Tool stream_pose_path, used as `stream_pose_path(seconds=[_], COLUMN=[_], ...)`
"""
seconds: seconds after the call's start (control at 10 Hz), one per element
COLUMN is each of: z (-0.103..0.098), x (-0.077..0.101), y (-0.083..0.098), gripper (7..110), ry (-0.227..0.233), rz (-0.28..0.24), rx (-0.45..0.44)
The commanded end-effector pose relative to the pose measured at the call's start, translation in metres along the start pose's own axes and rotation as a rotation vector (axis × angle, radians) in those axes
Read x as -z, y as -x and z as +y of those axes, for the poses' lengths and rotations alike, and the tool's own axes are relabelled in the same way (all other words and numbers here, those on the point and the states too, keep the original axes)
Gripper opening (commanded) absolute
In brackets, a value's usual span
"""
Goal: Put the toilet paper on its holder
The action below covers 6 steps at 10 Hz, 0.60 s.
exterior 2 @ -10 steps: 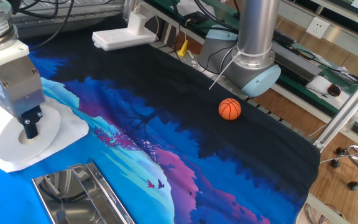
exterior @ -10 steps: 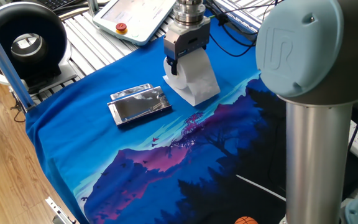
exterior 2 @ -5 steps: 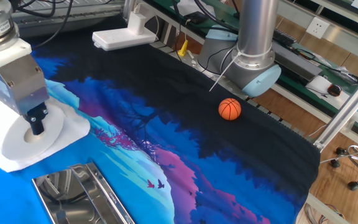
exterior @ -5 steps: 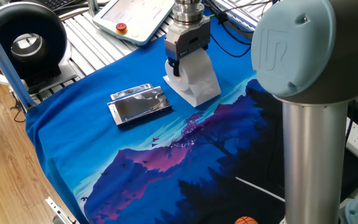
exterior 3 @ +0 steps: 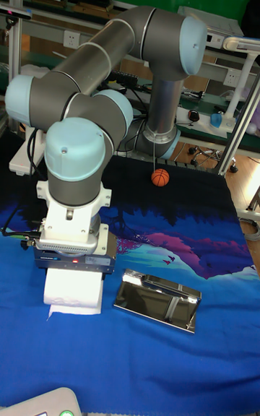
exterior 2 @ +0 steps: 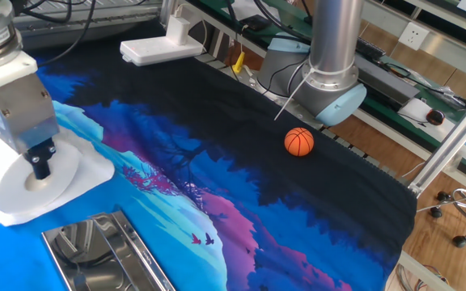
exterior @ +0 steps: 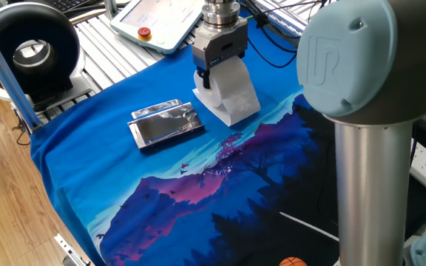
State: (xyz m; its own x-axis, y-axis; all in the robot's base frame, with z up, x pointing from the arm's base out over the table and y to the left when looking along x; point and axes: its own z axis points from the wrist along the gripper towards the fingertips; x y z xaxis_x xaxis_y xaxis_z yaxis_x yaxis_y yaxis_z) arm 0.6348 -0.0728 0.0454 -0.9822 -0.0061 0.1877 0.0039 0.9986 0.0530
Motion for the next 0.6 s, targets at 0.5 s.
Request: stream_pose_path(seconds=[0.5], z=[0.0068], x=[0.0039], y=[0.0161], gripper=[110], ry=[0.023], rz=[-0.064], rx=[0.032])
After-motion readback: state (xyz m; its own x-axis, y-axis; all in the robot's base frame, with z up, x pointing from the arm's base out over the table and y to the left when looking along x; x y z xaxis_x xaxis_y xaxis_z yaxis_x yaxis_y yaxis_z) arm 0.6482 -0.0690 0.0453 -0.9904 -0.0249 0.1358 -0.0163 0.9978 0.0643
